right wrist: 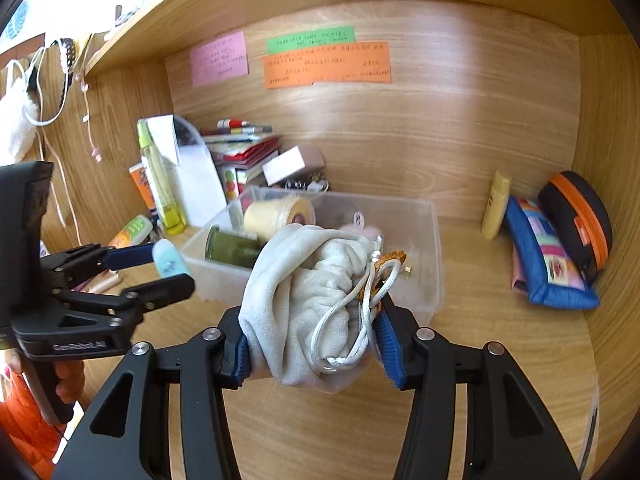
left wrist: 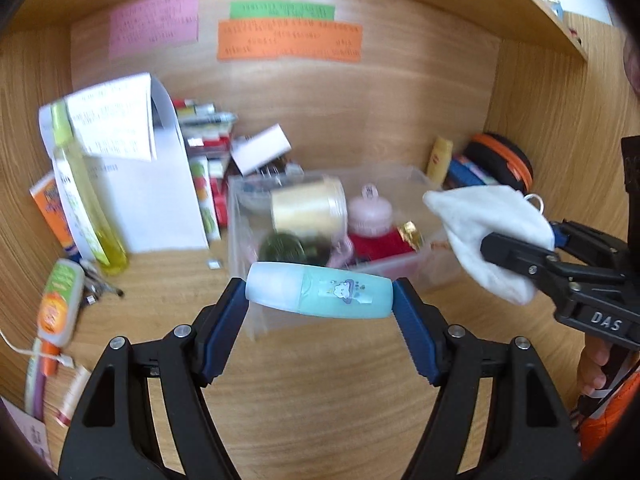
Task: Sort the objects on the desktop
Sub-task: 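Carry the teal bottle and white bag into the clear box and release both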
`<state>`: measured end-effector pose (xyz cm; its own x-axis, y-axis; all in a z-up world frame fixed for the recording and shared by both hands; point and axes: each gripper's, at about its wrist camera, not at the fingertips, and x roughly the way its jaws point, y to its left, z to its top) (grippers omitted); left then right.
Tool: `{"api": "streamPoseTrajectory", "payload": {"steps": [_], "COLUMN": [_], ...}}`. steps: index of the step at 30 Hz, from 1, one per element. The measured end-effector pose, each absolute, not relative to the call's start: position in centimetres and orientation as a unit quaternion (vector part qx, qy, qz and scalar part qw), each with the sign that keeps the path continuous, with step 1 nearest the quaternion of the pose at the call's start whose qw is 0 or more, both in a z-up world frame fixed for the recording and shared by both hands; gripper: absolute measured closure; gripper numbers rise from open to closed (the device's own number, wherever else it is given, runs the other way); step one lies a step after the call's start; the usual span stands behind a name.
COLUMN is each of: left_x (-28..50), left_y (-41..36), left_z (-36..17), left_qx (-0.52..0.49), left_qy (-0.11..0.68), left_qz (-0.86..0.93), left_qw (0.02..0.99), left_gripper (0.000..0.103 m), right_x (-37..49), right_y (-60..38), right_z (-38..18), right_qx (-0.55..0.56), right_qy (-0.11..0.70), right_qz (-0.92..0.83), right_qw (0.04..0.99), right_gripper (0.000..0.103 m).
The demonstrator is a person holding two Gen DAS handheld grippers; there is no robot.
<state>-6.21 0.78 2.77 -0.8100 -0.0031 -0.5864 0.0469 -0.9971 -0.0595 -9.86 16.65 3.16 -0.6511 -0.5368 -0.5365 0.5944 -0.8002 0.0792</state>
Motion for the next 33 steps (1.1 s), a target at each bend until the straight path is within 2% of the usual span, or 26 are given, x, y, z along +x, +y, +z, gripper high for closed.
{"api": "streamPoseTrajectory", "payload": {"steps": [13, 22, 33], "left_x": [-10.4, -14.0, -14.8], "left_y": [0.2, -0.3, 1.0], "left_z": [4.8, 2.4, 1.0], "left_qx": [0.297, 0.322, 0.341], "left_qy": [0.043, 0.067, 0.032], "left_qz": [-0.954, -0.943, -0.939], "left_qw": [0.019, 0.041, 0.032], "left_gripper": [0.030, 0.030, 0.030], "right_x": [-15.8, -17.3, -17.6], "right_y": [14.2, 13.4, 12.4], "right_z": [3.0, 1.3, -0.5], "right_qx": [0.294, 0.291, 0.317], "right_qy": [0.048, 0.069, 0.092], "right_qz": [-0.911, -0.923, -0.911], "right_qw": [0.286, 0.242, 0.247], "right_gripper": [0.056, 0.056, 0.054]}}
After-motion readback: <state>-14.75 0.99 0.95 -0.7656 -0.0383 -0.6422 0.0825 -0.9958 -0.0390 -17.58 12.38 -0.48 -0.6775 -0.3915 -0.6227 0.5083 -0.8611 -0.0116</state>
